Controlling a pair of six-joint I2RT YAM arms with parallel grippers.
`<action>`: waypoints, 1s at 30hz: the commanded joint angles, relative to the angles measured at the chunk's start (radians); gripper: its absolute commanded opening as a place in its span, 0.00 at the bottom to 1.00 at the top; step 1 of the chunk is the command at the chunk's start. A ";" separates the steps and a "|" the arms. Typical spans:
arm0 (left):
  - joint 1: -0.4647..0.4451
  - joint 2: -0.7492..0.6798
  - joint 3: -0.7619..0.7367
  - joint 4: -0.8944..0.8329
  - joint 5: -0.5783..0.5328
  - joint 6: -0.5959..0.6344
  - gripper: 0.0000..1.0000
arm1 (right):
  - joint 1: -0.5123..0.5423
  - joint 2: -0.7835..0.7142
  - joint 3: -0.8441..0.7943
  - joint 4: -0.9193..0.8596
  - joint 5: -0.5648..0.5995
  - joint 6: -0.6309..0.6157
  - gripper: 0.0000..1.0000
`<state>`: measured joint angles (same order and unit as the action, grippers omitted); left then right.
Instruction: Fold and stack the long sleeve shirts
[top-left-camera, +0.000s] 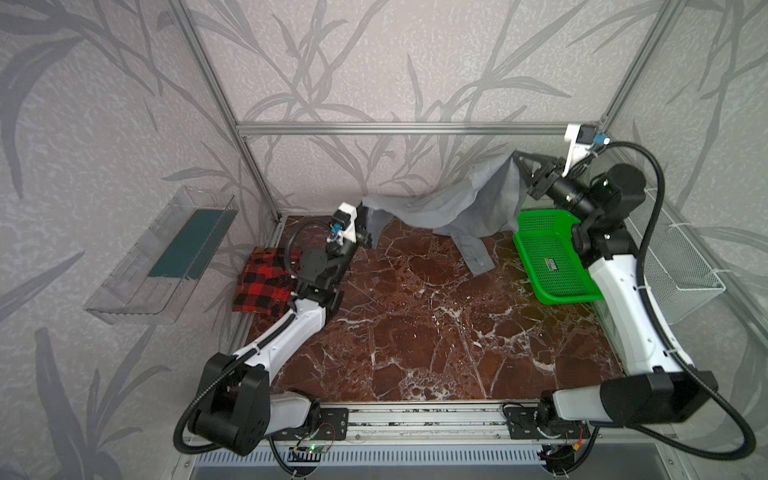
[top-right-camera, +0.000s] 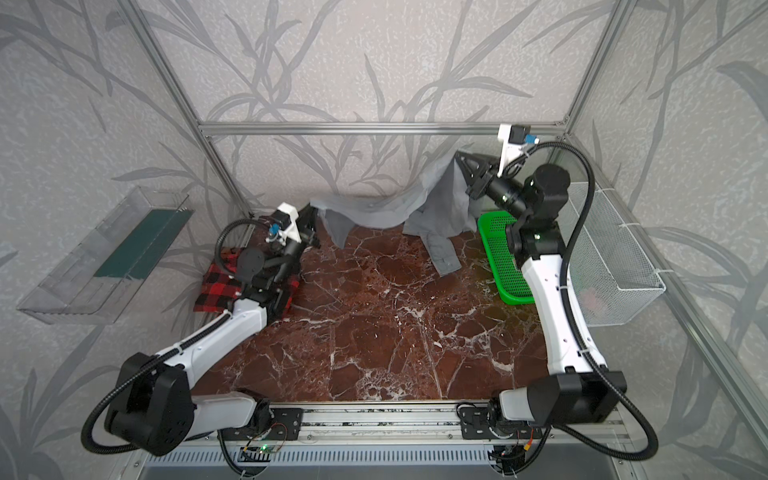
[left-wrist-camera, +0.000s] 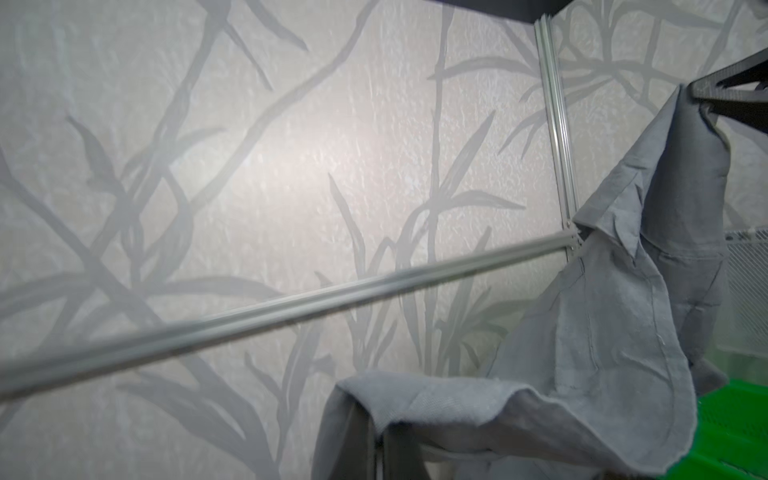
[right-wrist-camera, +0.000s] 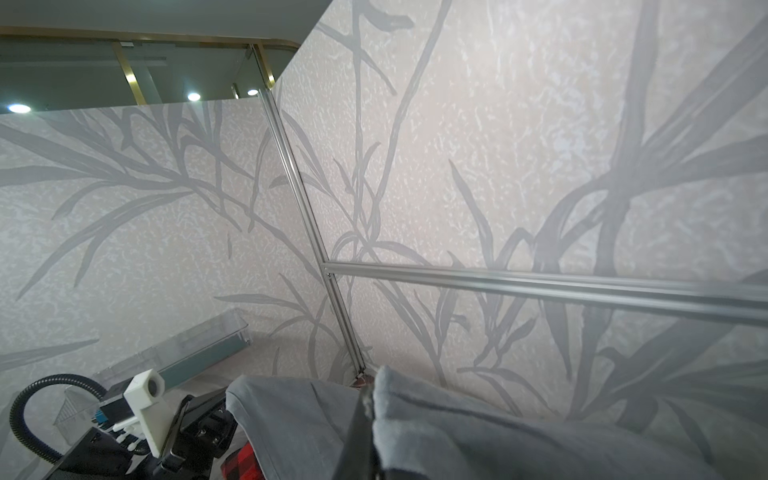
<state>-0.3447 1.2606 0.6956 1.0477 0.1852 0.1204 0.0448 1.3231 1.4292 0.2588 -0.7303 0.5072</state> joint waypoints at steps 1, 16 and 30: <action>-0.094 -0.078 -0.206 0.095 -0.147 0.058 0.00 | 0.022 -0.185 -0.263 0.143 -0.024 0.015 0.00; -0.692 -0.477 -0.618 -0.236 -0.768 -0.062 0.07 | 0.290 -0.677 -0.625 -0.835 0.259 -0.149 0.00; -0.866 -1.005 -0.472 -1.058 -1.005 -0.216 0.54 | 0.512 -0.737 -0.734 -1.151 0.505 0.013 0.00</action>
<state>-1.1973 0.1841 0.1551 0.1162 -0.7456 -0.0742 0.5213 0.5583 0.6956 -0.8513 -0.3050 0.4866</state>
